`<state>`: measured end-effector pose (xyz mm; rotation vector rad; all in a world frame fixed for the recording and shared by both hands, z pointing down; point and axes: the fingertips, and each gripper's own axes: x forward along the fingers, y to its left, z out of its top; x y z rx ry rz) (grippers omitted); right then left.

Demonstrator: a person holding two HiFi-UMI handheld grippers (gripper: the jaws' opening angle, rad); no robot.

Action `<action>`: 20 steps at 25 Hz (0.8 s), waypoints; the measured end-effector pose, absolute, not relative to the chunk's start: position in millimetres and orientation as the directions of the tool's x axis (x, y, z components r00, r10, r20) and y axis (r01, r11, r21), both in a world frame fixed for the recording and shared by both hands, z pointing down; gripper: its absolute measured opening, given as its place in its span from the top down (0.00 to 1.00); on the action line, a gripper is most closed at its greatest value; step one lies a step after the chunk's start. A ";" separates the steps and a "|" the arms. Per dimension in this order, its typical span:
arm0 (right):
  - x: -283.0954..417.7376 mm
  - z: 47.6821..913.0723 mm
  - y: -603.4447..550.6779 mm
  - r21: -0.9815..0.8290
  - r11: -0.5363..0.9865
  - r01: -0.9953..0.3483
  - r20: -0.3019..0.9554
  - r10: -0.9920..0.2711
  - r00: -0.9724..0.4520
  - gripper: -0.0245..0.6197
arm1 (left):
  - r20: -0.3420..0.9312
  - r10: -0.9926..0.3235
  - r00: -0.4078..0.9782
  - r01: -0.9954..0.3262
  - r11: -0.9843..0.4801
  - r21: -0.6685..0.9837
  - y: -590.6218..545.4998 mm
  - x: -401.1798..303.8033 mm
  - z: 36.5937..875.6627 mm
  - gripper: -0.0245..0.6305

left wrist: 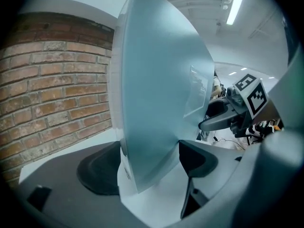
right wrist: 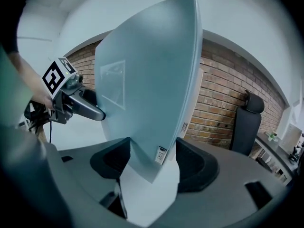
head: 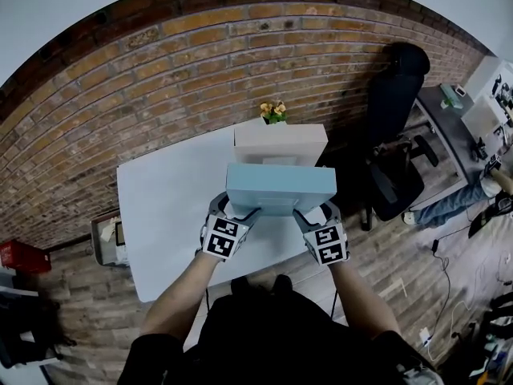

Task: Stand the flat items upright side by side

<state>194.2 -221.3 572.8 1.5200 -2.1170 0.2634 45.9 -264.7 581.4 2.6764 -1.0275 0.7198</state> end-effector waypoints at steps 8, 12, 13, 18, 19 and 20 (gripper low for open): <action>211.0 584.2 -246.8 0.135 0.439 -0.888 0.529 -0.790 -0.310 0.50 | 0.535 -0.623 0.571 -0.744 -0.668 0.016 -277.5 58.9 596.7 0.35; 212.5 590.1 -255.3 0.135 0.462 -0.877 0.536 -0.778 -0.327 0.50 | 0.559 -0.632 0.537 -0.761 -0.649 -0.003 -282.6 58.0 605.2 0.35; 212.0 591.1 -257.5 0.131 0.466 -0.875 0.538 -0.775 -0.332 0.50 | 0.565 -0.632 0.530 -0.764 -0.645 -0.005 -284.5 57.2 607.1 0.35; 209.0 597.5 -266.1 0.104 0.480 -0.871 0.545 -0.760 -0.354 0.51 | 0.598 -0.626 0.500 -0.780 -0.625 -0.002 -292.2 52.2 613.9 0.35; 208.4 598.6 -267.5 0.099 0.480 -0.871 0.545 -0.759 -0.357 0.51 | 0.600 -0.625 0.499 -0.783 -0.622 0.003 -292.9 51.8 614.4 0.35; 207.9 599.0 -269.1 0.095 0.480 -0.872 0.544 -0.759 -0.358 0.51 | 0.599 -0.624 0.501 -0.784 -0.621 0.009 -294.1 51.8 614.0 0.35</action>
